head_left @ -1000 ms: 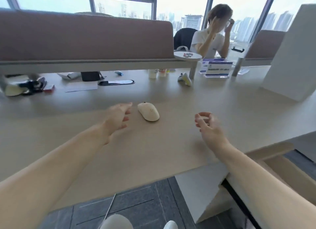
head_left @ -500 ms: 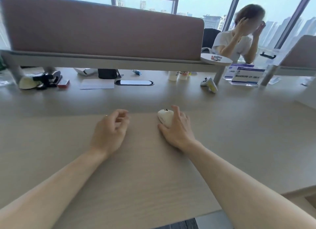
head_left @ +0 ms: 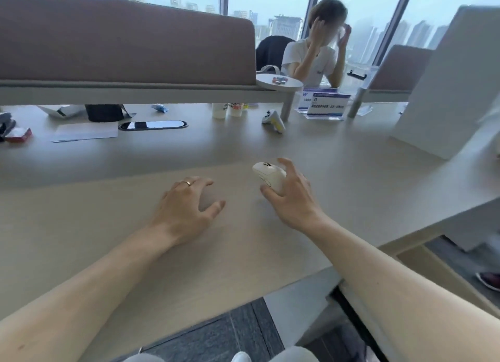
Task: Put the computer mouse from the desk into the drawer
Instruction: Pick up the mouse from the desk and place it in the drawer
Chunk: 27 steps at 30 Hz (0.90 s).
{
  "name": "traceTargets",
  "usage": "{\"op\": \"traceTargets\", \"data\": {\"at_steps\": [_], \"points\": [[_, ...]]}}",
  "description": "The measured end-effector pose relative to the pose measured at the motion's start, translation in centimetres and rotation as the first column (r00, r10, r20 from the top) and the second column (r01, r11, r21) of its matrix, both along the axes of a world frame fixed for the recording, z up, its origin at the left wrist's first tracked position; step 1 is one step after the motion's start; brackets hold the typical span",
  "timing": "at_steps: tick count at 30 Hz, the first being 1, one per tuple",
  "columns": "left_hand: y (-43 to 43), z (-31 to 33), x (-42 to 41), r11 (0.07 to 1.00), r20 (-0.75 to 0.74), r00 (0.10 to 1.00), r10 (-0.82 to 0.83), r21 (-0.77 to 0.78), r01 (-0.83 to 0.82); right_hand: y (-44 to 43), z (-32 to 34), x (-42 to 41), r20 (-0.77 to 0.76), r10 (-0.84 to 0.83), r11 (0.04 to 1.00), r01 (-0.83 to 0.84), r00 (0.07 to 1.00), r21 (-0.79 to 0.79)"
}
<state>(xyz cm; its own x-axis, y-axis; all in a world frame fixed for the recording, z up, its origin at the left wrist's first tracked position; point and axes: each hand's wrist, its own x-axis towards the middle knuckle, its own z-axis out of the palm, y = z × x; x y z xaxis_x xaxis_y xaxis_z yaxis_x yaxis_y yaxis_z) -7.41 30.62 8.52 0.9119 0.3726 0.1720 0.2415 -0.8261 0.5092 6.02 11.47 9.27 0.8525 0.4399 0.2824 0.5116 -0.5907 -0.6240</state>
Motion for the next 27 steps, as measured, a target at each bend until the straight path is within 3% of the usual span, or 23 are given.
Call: {"op": "traceTargets", "data": {"at_steps": [9,14,19,21,27], "points": [[-14.7,2.6,4.8,0.965,0.161,0.962,-0.220,-0.112,0.239,-22.6,1.8,-0.4,0.008,-0.363,0.932,0.363,0.932,0.016],[-24.5,0.7,6.6,0.876,0.200,0.882,-0.428,-0.151,0.459,-32.9,-0.7,-1.8,-0.027,-0.547,0.836,0.547,0.837,0.042],[-31.0,-2.3,7.1,0.787,0.195,0.804,-0.562,-0.172,0.592,-38.2,-4.6,-2.2,-0.090,-0.610,0.791,0.611,0.787,-0.018],[-32.5,-4.0,7.2,0.775,0.155,0.795,-0.587,-0.179,0.606,-39.4,-6.2,-2.0,-0.116,-0.623,0.782,0.621,0.774,-0.050],[-33.4,-9.5,7.7,0.864,-0.046,0.884,-0.466,-0.238,0.443,-40.2,-9.5,-0.1,-0.215,-0.632,0.775,0.608,0.745,-0.171]]}}
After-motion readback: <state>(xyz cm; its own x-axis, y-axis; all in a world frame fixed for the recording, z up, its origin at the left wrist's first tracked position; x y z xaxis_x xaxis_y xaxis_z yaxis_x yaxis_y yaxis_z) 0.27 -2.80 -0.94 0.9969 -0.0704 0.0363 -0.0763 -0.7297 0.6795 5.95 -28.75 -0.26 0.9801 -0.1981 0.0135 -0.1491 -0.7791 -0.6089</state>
